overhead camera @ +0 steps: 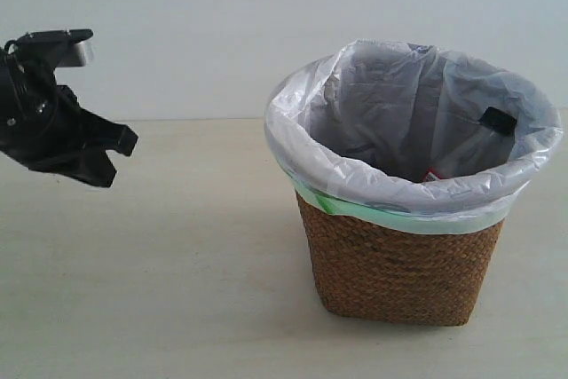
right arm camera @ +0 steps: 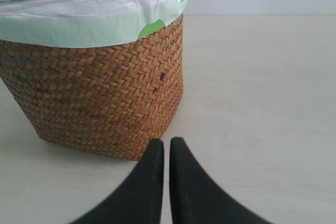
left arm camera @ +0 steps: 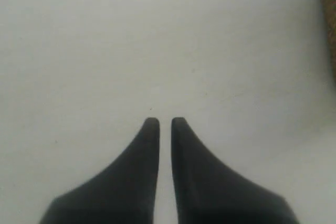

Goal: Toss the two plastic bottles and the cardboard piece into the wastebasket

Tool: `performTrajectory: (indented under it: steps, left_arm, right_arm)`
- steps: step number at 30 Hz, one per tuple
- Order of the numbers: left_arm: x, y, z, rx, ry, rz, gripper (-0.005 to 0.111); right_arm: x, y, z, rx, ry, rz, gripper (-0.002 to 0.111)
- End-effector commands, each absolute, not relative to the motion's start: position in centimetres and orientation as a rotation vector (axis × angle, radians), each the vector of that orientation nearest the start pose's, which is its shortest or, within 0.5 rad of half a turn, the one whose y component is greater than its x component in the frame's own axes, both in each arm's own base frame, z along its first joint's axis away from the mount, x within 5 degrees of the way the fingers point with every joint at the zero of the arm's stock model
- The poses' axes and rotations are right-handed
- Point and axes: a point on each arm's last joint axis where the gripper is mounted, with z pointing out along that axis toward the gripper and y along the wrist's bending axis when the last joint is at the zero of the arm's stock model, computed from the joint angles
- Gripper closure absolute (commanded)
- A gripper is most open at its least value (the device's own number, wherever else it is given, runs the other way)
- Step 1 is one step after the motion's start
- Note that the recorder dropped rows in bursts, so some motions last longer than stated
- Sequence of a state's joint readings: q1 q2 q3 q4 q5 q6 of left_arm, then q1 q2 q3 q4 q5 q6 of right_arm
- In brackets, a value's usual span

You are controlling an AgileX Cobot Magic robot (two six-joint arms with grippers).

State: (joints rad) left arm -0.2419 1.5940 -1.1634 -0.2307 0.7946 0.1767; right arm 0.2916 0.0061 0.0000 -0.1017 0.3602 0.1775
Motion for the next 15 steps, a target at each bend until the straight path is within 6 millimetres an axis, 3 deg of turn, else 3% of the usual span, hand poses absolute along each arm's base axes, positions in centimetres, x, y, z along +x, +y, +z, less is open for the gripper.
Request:
performTrajectory:
  steps: [1,8,15]
  left_arm:
    - [30.3,-9.4,24.9,0.346,2.675,-0.312,0.103]
    - [27.4,-8.8,24.9,0.174,2.528,-0.406,0.103]
    - [25.1,-8.2,25.0,0.152,2.491,-0.412,0.103]
  right_arm:
    - [5.2,1.2,18.1,-0.17,1.837,0.22,0.108]
    - [5.2,1.2,18.1,-0.17,1.837,0.22,0.108]
    - [5.2,1.2,18.1,-0.17,1.837,0.22,0.108]
